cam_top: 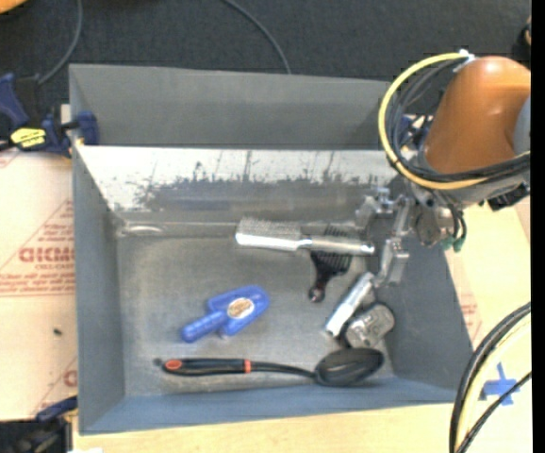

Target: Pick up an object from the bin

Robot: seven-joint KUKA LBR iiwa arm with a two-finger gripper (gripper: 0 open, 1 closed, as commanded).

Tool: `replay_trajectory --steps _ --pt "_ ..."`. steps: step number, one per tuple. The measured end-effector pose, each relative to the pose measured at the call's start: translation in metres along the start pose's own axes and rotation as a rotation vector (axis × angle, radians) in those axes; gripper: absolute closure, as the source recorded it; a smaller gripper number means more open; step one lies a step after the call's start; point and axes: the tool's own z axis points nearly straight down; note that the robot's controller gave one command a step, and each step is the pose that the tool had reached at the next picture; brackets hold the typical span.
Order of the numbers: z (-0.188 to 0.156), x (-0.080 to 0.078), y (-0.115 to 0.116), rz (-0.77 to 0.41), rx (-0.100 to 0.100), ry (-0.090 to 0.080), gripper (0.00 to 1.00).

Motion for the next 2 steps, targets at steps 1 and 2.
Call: replay_trajectory --steps 1,2 --pt "-0.005 -0.001 0.000 -0.004 0.001 -0.008 0.00" --pt "0.079 -0.040 -0.009 0.209 0.000 -0.009 0.00"
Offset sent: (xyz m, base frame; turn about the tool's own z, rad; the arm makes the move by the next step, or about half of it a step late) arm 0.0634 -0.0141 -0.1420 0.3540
